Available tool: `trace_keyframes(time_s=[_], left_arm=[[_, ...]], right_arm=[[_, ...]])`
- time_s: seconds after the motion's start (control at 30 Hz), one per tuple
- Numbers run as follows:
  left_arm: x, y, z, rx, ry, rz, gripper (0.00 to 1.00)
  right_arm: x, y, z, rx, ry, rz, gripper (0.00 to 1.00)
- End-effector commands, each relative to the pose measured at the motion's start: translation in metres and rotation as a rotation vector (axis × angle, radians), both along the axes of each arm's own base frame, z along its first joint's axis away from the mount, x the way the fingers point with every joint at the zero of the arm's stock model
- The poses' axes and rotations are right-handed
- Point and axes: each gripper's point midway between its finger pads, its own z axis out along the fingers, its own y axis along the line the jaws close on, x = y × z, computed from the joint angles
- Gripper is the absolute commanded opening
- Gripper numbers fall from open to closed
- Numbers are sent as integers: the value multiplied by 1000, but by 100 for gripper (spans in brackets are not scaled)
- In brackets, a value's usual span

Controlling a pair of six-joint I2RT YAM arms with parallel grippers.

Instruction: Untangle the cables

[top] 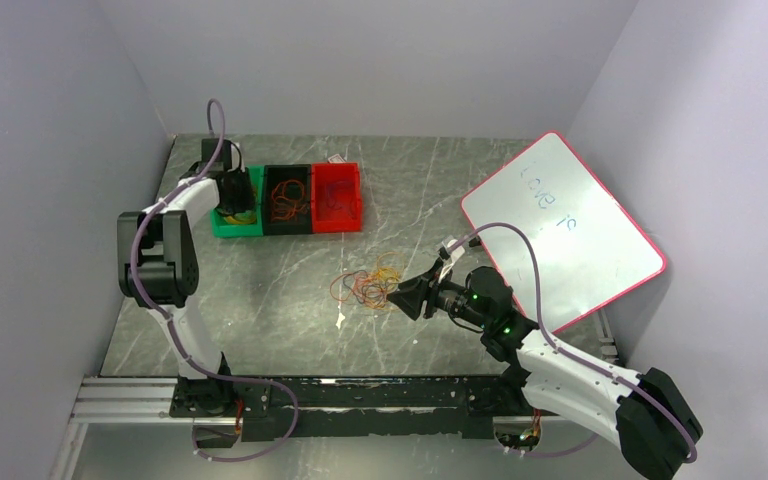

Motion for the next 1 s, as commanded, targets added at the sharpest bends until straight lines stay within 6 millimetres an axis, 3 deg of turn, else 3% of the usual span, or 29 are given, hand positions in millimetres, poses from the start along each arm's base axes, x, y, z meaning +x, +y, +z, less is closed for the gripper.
trace_keyframes(time_s=[0.0, 0.23, 0.4, 0.5, 0.6, 0.77, 0.97], left_arm=[[12, -2, 45, -12, -85, -8, 39], [14, 0, 86, 2, -151, -9, 52], [6, 0, 108, 5, -197, -10, 53], [-5, -6, 121, -18, -224, -33, 53], [-20, -19, 138, -67, -276, -87, 53], [-59, -41, 149, -124, -316, -141, 55], [-114, -79, 150, -247, -363, -216, 56]], right_arm=[[0, 3, 6, 11, -18, 9, 52], [1, 3, 7, 10, -20, 5, 52], [5, 1, 9, -2, -15, -21, 52], [18, -8, 4, -55, 18, -108, 52], [32, -21, -7, -139, 71, -219, 52], [49, -39, -17, -249, 132, -352, 52], [67, -40, -45, -510, 165, -326, 52]])
